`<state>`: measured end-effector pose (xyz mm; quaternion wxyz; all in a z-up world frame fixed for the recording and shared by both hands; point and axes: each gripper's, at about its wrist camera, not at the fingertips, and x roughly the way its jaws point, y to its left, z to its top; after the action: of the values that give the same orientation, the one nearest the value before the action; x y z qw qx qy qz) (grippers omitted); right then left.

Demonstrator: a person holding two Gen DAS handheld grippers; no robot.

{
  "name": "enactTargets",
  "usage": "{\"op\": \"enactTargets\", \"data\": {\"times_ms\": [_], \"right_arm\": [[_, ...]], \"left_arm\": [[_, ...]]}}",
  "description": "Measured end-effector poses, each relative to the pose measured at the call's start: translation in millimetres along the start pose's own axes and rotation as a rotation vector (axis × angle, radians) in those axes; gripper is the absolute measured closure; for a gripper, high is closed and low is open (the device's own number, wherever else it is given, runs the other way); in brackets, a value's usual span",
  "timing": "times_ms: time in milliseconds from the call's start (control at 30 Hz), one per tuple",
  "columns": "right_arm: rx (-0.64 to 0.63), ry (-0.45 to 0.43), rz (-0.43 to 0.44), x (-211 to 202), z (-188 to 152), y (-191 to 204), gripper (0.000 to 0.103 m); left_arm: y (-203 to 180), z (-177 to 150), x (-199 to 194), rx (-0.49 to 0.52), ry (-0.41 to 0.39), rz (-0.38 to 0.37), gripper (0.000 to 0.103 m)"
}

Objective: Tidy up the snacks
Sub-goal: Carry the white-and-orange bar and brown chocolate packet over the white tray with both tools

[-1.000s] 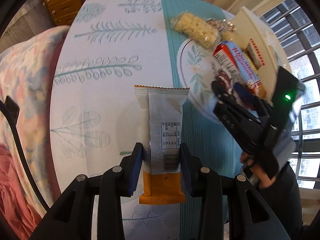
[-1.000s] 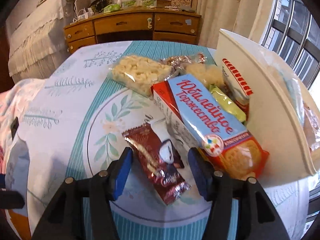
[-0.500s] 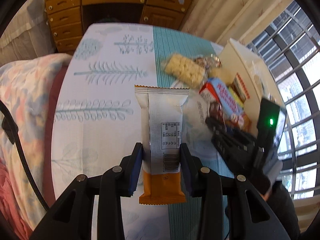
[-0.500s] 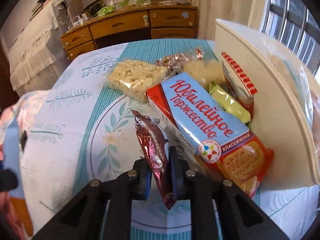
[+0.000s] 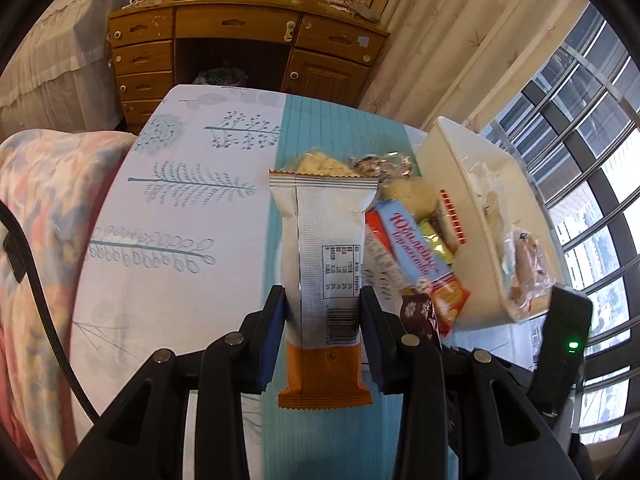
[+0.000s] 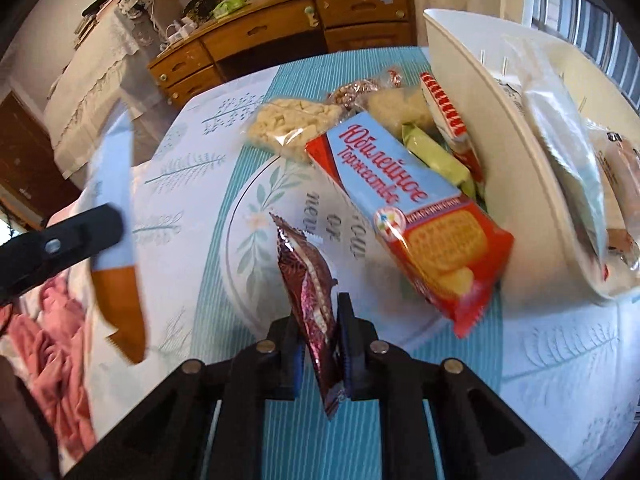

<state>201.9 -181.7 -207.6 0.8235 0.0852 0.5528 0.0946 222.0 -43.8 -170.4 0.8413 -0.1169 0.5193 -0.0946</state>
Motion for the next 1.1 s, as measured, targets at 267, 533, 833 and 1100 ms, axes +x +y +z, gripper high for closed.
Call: {"op": "enactTargets", "data": {"times_ms": [267,533,833,1100], "right_arm": [[-0.059,0.004,0.102,-65,11,-19,0.089],[-0.109,-0.042,0.124,-113,36,-63,0.089],[-0.033,-0.079,0.1,-144,61,-130,0.089],[0.017,-0.059,0.044,-144,76,-183,0.089]], "left_arm": [[-52,-4,-8,-0.043,0.025,0.007,0.068],[-128,3,-17,-0.028,0.013,-0.004,0.068],[-209,25,-9,0.055,0.004,-0.052,0.068],[-258,36,20,0.09,0.045,-0.108,0.067]]}}
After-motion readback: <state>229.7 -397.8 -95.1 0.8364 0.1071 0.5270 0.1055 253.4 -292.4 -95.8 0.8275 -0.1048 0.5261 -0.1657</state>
